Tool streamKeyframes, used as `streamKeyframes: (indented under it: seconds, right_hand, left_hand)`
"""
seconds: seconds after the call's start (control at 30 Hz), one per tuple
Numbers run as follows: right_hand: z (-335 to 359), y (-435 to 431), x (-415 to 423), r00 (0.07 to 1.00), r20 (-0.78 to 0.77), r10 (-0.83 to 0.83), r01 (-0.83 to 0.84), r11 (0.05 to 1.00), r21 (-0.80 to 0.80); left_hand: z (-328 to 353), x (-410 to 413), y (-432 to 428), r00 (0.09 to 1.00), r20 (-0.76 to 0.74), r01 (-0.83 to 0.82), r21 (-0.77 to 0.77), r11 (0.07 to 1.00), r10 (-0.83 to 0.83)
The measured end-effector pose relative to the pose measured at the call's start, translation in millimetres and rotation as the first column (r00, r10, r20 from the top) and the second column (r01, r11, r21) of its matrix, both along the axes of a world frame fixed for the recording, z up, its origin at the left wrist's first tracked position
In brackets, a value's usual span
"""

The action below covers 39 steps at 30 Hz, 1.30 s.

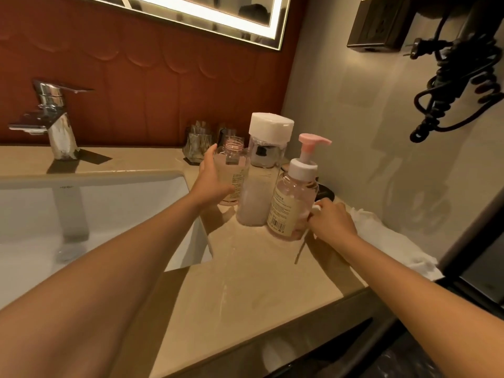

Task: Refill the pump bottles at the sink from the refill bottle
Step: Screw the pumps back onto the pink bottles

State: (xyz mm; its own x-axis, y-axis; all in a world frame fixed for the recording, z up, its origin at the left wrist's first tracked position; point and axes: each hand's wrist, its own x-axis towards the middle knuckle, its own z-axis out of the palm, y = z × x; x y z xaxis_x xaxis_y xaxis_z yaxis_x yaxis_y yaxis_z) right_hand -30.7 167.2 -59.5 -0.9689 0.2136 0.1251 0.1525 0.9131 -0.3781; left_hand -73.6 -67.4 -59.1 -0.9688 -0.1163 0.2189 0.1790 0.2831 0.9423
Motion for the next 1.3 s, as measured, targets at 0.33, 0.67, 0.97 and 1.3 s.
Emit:
streamKeyframes:
  seconds: [0.33, 0.67, 0.97, 1.3]
  right_hand:
    - [0, 1, -3, 0.994, -0.024, 0.108, -0.109, 0.993, -0.045]
    - [16, 3, 31, 0.948, -0.315, 0.031, -0.161, 0.904, -0.397]
    - [78, -33, 95, 0.729, -0.684, 0.013, -0.37, 0.848, -0.379]
    - [126, -87, 107, 0.544, -0.839, 0.0, -0.56, 0.745, -0.363]
  left_hand:
    - [-3, -10, 5, 0.987, -0.145, -0.072, -0.053, 0.996, 0.064]
    - [-9, 53, -2, 0.995, -0.083, -0.061, -0.059, 0.996, 0.056]
    - [-14, 139, 22, 0.993, -0.111, 0.027, -0.116, 0.993, -0.04]
    - [-29, 161, 31, 0.997, -0.072, -0.026, -0.164, 0.986, 0.014]
